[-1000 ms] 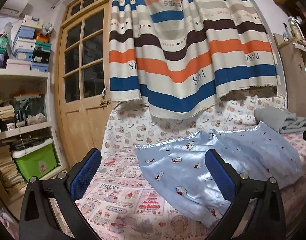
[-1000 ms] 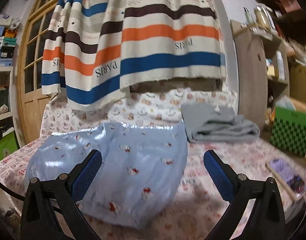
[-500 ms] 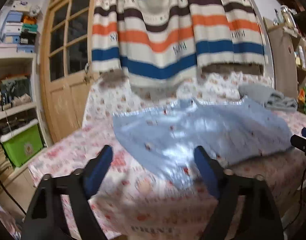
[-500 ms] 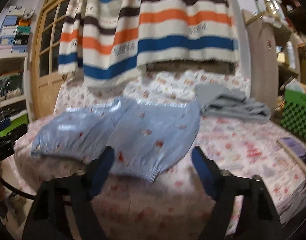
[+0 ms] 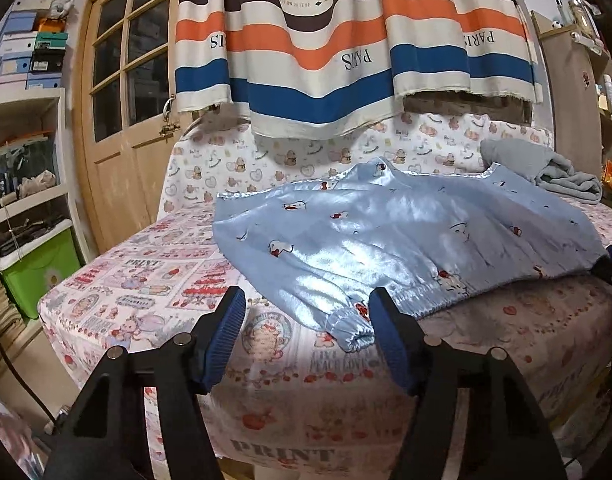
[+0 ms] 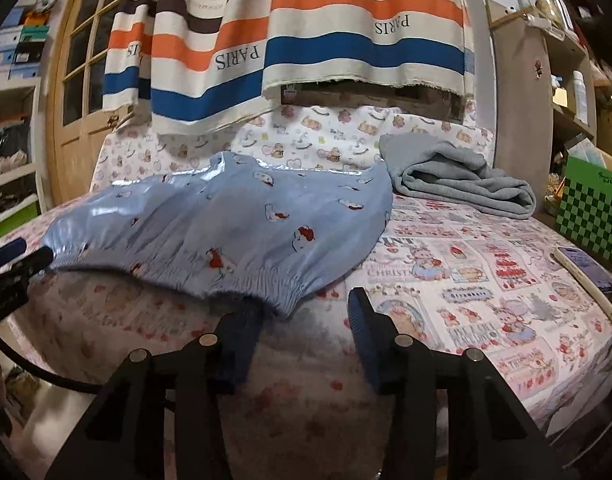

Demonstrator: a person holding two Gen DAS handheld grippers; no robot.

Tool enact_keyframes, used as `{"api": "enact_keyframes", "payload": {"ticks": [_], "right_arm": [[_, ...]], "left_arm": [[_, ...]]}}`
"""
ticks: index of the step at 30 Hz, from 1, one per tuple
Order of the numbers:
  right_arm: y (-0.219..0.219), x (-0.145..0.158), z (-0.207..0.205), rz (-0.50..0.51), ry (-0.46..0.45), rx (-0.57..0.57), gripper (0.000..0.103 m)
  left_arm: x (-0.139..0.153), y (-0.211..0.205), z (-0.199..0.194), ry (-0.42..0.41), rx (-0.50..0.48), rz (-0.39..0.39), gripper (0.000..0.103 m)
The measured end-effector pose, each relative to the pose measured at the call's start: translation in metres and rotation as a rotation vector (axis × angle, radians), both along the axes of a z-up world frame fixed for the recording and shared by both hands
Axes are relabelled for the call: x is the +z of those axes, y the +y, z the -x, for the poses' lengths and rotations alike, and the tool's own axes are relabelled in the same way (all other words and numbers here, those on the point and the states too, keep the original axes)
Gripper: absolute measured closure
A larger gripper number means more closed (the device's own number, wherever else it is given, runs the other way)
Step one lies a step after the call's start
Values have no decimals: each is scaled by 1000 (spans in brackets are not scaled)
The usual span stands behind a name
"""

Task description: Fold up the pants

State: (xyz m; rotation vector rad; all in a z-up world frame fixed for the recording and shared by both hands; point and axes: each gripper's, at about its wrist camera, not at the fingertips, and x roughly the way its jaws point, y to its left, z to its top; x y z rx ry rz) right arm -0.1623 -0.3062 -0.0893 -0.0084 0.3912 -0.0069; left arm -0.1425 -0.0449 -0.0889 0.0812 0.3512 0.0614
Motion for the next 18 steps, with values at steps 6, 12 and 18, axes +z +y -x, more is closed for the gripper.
{"api": "enact_keyframes", "payload": {"ticks": [6, 12, 18], "right_arm": [[9, 9, 1, 18, -59, -4, 57], [6, 10, 6, -10, -66, 10, 57], [5, 12, 7, -22, -80, 1, 57]], "left_arm": [[3, 1, 7, 28, -47, 44, 40], [2, 5, 16, 72, -60, 61, 40], [0, 2, 11, 87, -24, 26, 55]]}}
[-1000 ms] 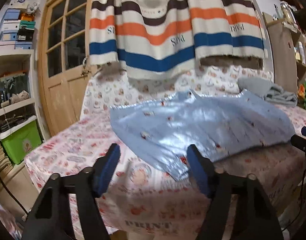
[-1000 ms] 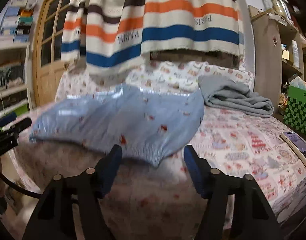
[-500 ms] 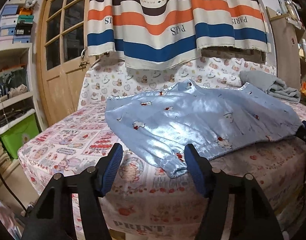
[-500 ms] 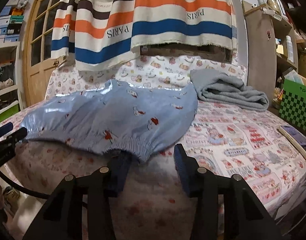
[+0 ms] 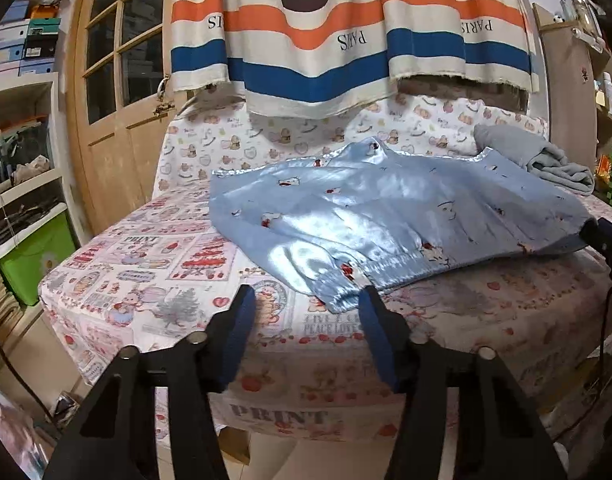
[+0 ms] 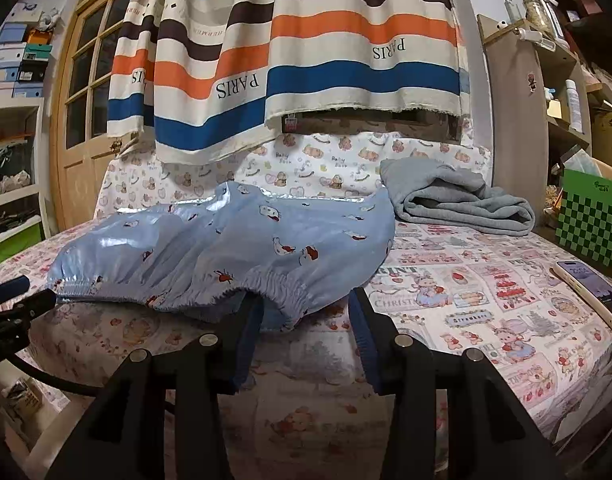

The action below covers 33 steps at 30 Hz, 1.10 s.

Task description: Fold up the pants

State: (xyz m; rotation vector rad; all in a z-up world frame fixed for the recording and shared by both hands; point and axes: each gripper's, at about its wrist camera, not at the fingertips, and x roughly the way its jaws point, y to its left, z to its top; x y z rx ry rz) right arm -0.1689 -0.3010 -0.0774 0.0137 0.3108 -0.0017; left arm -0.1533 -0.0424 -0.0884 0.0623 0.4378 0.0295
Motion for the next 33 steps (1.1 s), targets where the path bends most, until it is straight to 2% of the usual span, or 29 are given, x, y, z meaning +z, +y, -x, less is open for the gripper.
{"api": "enact_keyframes", "payload": {"ticks": [2, 5, 10, 12, 14, 17, 24, 27, 29, 33], "right_arm": [[1, 0, -2, -1, -7, -10, 57], [1, 2, -6, -15, -9, 5, 57], [9, -1, -17, 15, 12, 4, 58], [10, -4, -21, 20, 24, -9, 70], [8, -5, -22, 7, 27, -19, 88], [6, -2, -17, -2, 5, -26, 91], [15, 9, 1, -4, -33, -7, 91], [11, 5, 3, -82, 18, 41, 91], [13, -1, 6, -72, 36, 36, 91], [19, -11, 11, -48, 61, 31, 91]], "left_arm": [[1, -3, -4, 1, -1, -14, 62], [3, -7, -9, -15, -2, -20, 62], [0, -12, -22, 12, -49, 8, 63], [0, -14, -24, 8, -46, 1, 81], [3, -13, -22, -9, -32, 2, 91], [9, -9, -13, -50, -21, 4, 91], [20, -7, 14, -146, 35, -60, 91], [16, 1, 20, -110, 41, -34, 91], [14, 7, 23, -91, 30, -6, 91], [8, 2, 27, -89, 23, -44, 91]]}}
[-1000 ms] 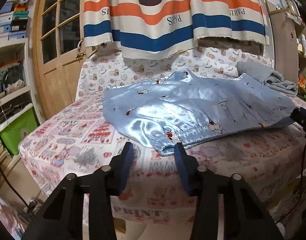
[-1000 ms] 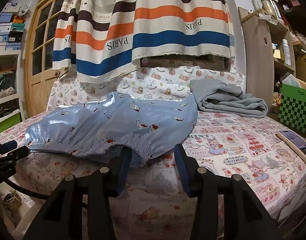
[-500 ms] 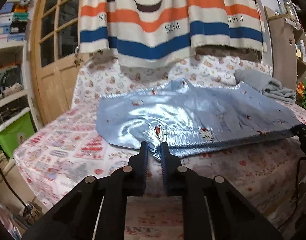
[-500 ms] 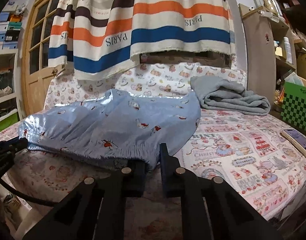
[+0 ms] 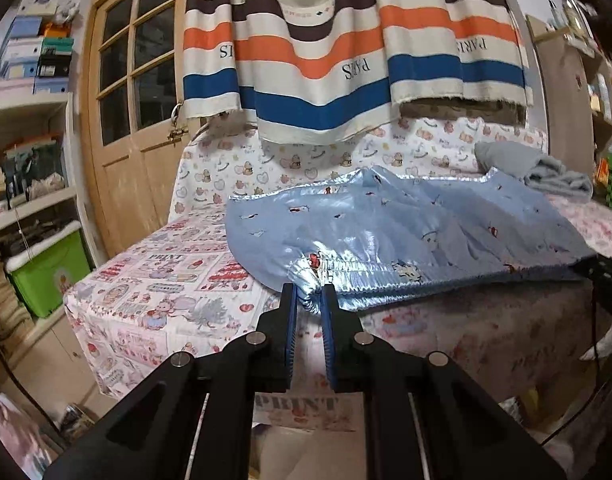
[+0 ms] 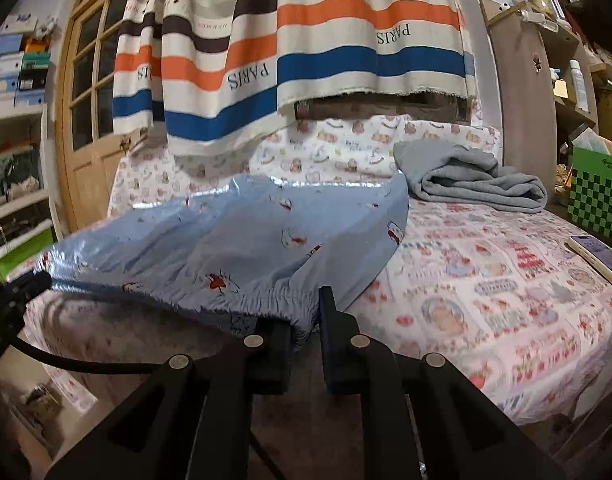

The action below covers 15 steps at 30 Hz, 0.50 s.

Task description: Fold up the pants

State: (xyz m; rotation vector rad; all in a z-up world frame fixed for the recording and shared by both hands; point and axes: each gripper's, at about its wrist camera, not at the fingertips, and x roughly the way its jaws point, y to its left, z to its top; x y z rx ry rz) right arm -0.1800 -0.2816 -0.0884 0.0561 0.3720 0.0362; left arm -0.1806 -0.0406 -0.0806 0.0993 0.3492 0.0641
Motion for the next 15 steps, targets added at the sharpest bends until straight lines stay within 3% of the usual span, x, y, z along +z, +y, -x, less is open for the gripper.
{"api": "enact_keyframes", "payload": {"ticks": [3, 4, 5, 7, 15], "right_arm": [[0, -1, 1, -8, 6, -4, 91], [-2, -1, 1, -15, 4, -3, 91], [-4, 0, 1, -29, 6, 3, 91], [-8, 1, 1, -52, 14, 20, 91], [-9, -3, 10, -28, 9, 32, 88]], "left_arm": [[-1, -1, -1, 11, -18, 1, 86], [-1, -1, 0, 9, -19, 0, 70], [1, -2, 2, -1, -19, -4, 47], [8, -5, 6, -7, -40, -10, 30], [28, -33, 12, -70, -142, 28, 34]]}}
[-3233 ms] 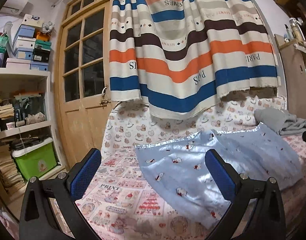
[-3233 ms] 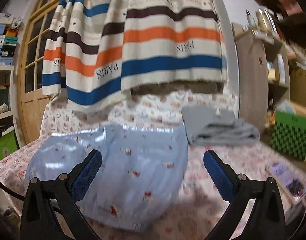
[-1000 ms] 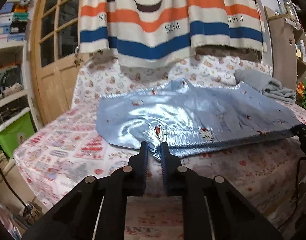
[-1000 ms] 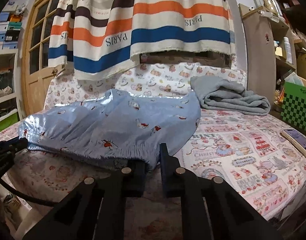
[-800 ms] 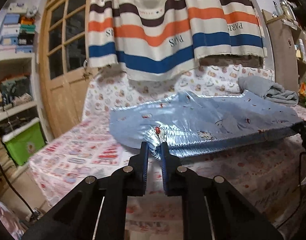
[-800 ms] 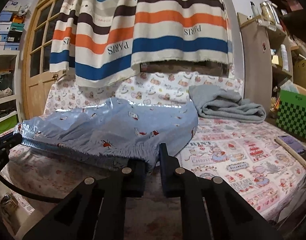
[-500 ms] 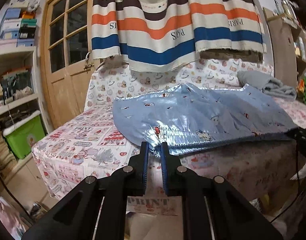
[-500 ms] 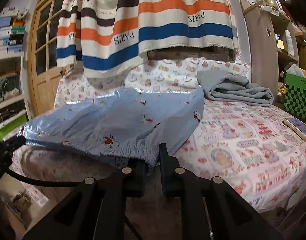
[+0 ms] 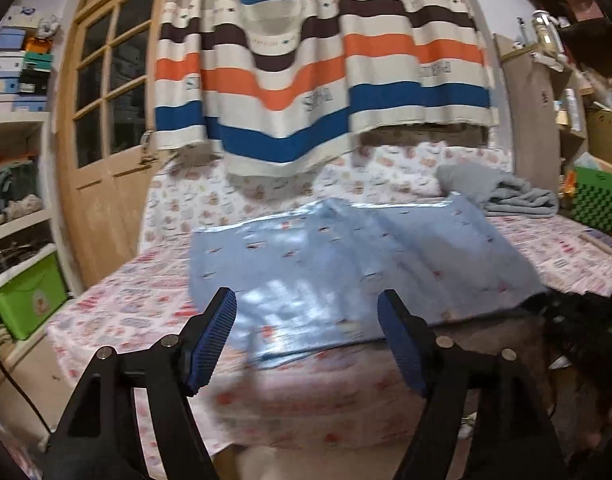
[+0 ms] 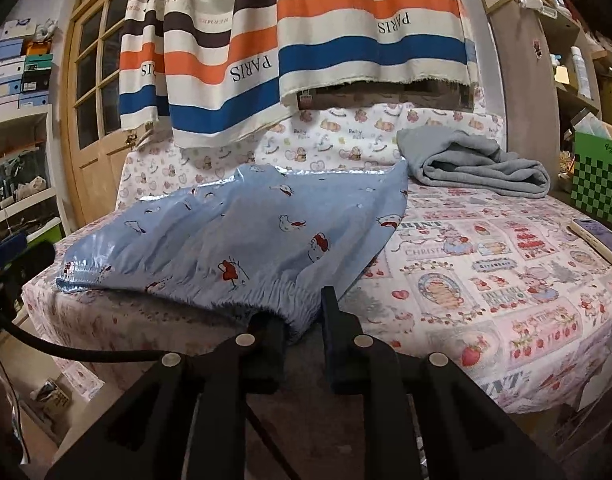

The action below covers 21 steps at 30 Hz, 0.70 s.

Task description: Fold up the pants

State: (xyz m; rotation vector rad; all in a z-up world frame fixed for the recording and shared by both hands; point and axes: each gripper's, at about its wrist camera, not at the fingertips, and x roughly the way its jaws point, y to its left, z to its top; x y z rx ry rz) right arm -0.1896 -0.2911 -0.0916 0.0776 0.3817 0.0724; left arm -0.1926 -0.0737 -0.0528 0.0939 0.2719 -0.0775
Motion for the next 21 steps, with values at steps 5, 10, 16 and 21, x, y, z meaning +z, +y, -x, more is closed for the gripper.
{"api": "enact_keyframes", "payload": {"ticks": [5, 10, 16, 21], "right_arm": [[0, 10, 3, 3, -30, 18, 88], [-9, 6, 6, -21, -3, 35, 83], [-23, 3, 18, -52, -18, 86, 83], [-35, 11, 31, -37, -58, 140, 82]], "left_arm": [[11, -28, -4, -31, -94, 32, 39], [14, -49, -13, -10, -180, 39, 47], [7, -67, -20, 111, -405, 102, 79], [3, -89, -14, 94, -444, 45, 79]]}}
